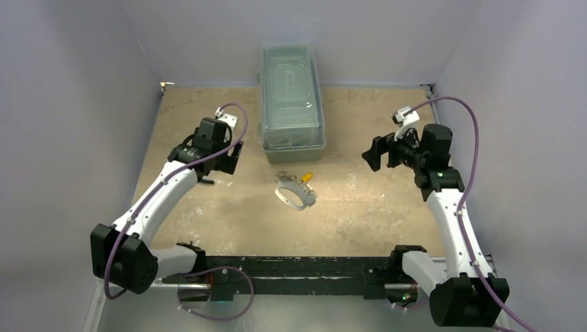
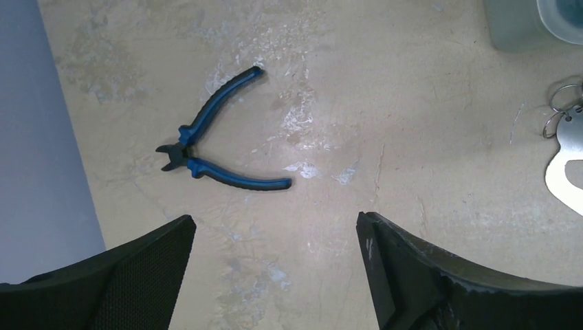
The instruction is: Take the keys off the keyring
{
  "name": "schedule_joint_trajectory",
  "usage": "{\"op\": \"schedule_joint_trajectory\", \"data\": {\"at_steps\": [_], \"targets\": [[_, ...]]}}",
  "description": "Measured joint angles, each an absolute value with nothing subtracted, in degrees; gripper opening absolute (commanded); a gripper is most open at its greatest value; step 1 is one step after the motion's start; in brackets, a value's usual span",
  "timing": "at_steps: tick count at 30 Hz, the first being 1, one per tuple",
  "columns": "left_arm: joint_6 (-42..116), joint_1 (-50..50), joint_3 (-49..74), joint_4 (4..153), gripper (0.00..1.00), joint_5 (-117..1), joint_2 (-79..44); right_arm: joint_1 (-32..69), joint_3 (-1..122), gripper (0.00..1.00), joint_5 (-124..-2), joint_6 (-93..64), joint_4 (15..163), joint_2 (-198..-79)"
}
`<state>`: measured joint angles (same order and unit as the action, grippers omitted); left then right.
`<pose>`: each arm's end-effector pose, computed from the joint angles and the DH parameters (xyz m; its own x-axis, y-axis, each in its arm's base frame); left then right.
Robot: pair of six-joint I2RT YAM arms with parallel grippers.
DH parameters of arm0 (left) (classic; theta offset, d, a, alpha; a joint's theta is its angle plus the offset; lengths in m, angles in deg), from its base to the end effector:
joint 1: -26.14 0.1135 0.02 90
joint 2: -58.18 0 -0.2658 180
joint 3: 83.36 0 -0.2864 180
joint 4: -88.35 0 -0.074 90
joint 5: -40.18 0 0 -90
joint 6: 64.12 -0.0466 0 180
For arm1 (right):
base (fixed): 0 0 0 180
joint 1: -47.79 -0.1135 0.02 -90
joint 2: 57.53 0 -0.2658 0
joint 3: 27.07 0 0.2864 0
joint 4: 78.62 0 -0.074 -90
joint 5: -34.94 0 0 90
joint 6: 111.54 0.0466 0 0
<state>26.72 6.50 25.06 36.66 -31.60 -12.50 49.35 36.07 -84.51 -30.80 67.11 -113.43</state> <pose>0.2810 -0.0848 0.2772 -0.7316 0.2463 -0.6356 0.1224 0.9648 0.2330 0.2577 0.0159 0.3176 -0.3817 -0.1298 -0.9151 -0.4818 0.8729 0.0772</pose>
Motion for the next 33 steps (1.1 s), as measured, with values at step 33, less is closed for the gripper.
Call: {"op": "schedule_joint_trajectory", "data": {"at_steps": [33], "targets": [[-14.33,-12.42,52.28,75.39,0.89,-67.62,-14.51,30.88,34.65,0.72,-102.78,-19.87,80.73,-147.24]]}}
